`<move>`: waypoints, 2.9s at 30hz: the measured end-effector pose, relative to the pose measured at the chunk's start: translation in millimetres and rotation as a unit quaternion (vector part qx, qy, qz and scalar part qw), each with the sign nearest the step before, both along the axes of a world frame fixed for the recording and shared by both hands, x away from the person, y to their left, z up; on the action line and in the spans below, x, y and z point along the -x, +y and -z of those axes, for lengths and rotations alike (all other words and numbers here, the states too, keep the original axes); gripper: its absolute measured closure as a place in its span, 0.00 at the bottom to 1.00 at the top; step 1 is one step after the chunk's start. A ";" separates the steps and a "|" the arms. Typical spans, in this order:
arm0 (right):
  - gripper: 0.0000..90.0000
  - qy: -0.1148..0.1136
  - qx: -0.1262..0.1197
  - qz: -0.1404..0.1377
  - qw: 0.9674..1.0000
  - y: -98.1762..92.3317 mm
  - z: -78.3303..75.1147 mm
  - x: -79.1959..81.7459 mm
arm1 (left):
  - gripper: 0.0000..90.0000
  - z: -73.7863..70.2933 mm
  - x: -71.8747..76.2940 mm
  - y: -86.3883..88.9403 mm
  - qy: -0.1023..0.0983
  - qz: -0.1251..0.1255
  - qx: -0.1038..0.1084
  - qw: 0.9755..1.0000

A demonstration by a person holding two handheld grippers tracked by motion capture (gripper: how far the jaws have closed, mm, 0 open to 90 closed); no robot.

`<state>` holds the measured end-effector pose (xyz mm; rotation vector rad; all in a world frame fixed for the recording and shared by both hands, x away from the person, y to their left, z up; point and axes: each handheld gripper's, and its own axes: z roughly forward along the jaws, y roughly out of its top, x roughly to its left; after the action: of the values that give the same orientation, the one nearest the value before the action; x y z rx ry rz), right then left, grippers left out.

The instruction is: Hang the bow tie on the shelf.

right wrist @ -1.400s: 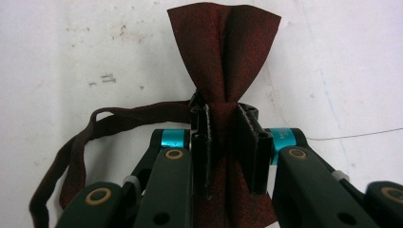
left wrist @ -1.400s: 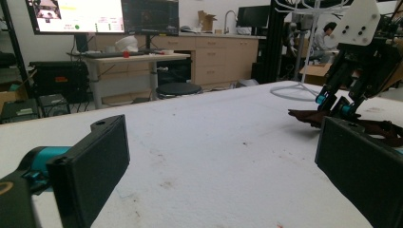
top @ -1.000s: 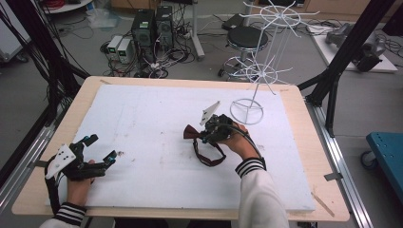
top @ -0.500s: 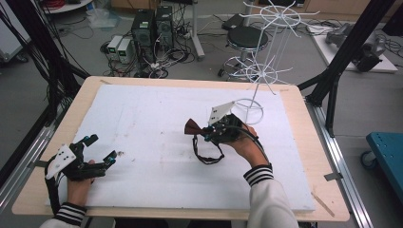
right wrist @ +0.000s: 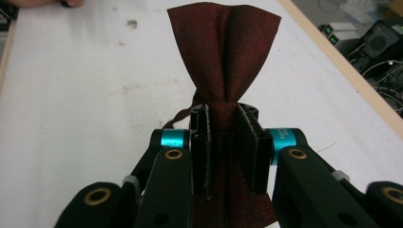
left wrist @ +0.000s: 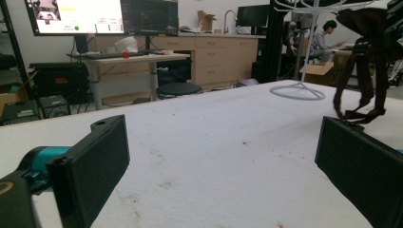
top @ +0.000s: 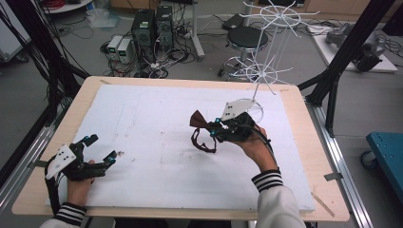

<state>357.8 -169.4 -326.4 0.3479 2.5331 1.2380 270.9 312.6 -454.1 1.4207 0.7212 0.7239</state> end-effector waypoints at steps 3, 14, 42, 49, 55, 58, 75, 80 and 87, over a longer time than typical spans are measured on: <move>0.85 -0.006 -0.014 0.008 1.000 -5.7 -4.6 3.3 | 0.05 0.0 0.0 0.1 0.000 0.000 -0.001 1.000; 0.85 -0.034 -0.063 0.062 0.995 -35.8 -19.7 11.5 | 0.05 0.0 0.0 0.0 0.000 0.000 -0.001 1.000; 0.85 -0.073 -0.102 0.149 0.981 -106.1 -49.6 28.2 | 0.05 0.0 0.0 -0.2 -0.001 0.000 -0.001 1.000; 0.85 -0.090 -0.113 0.172 0.975 -121.9 -56.4 29.6 | 0.05 0.1 0.1 -0.2 -0.001 0.000 -0.001 1.000; 0.85 -0.094 -0.124 0.193 0.969 -134.5 -61.1 29.8 | 0.05 0.0 0.1 -0.1 0.000 0.000 -0.001 1.000; 0.85 -0.096 -0.126 0.198 0.967 -137.4 -61.8 29.3 | 0.05 0.0 0.1 -0.1 0.000 0.000 -0.001 1.000; 0.85 -0.093 -0.121 0.242 0.958 -159.1 -65.6 12.3 | 0.05 0.0 0.0 -0.1 0.000 0.000 0.000 1.000; 0.85 -0.091 -0.128 0.255 0.954 -160.8 -62.6 0.5 | 0.05 0.1 -0.1 -0.1 0.000 0.000 0.000 1.000; 0.85 -0.090 -0.130 0.262 0.952 -162.9 -65.0 -9.0 | 0.05 0.1 -0.3 0.1 0.001 0.000 0.001 1.000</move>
<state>366.9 -332.3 -261.4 0.8587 1.9406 1.3063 271.1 312.8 -454.2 1.4185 0.7233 0.7224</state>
